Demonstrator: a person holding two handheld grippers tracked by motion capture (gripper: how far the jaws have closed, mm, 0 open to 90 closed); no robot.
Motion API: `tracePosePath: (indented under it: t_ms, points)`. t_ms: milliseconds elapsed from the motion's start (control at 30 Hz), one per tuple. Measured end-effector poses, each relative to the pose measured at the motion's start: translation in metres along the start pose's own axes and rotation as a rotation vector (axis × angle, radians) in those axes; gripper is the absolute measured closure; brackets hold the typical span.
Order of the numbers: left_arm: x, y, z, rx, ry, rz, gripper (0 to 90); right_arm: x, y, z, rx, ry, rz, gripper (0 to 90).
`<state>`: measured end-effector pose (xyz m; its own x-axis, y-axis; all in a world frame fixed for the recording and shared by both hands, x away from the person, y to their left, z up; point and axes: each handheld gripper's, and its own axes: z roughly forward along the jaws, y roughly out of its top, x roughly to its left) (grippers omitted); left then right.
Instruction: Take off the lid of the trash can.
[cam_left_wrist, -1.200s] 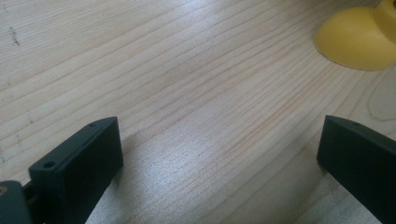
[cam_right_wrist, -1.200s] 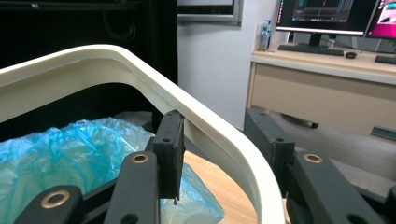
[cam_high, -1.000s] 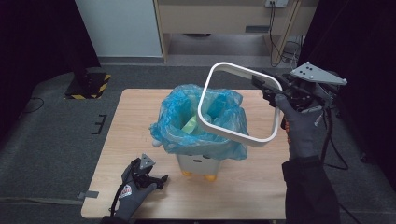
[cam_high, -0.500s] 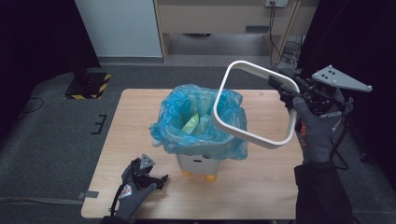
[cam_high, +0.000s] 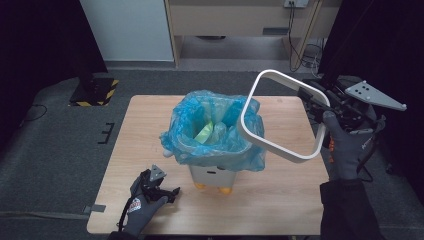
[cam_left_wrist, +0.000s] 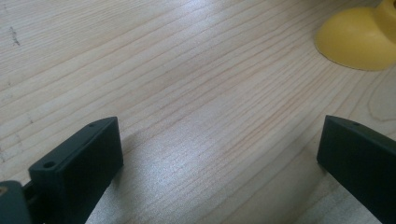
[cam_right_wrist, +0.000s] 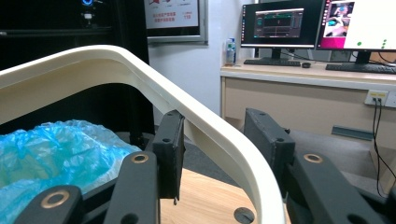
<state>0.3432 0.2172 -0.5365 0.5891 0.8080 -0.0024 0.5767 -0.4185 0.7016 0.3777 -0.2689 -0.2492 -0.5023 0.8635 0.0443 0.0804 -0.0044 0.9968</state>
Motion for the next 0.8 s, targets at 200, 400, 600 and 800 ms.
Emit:
tracePosePath:
  t_ms: [200,400,600,800]
  points:
    - [0.000,0.000,0.000,0.000,0.001,0.000,0.0,-0.004,-0.012,-0.006,-0.018,-0.004,0.017,59.1]
    - [0.000,0.000,0.000,-0.001,0.001,-0.001,0.0,-0.011,-0.023,-0.015,-0.032,-0.027,0.029,59.0]
    - [0.000,0.000,0.000,-0.001,0.001,-0.001,0.0,-0.020,-0.034,-0.024,-0.037,-0.052,0.044,59.0]
    - [0.000,0.000,0.000,-0.001,0.001,-0.001,0.0,-0.028,-0.045,-0.030,-0.041,-0.073,0.063,59.0]
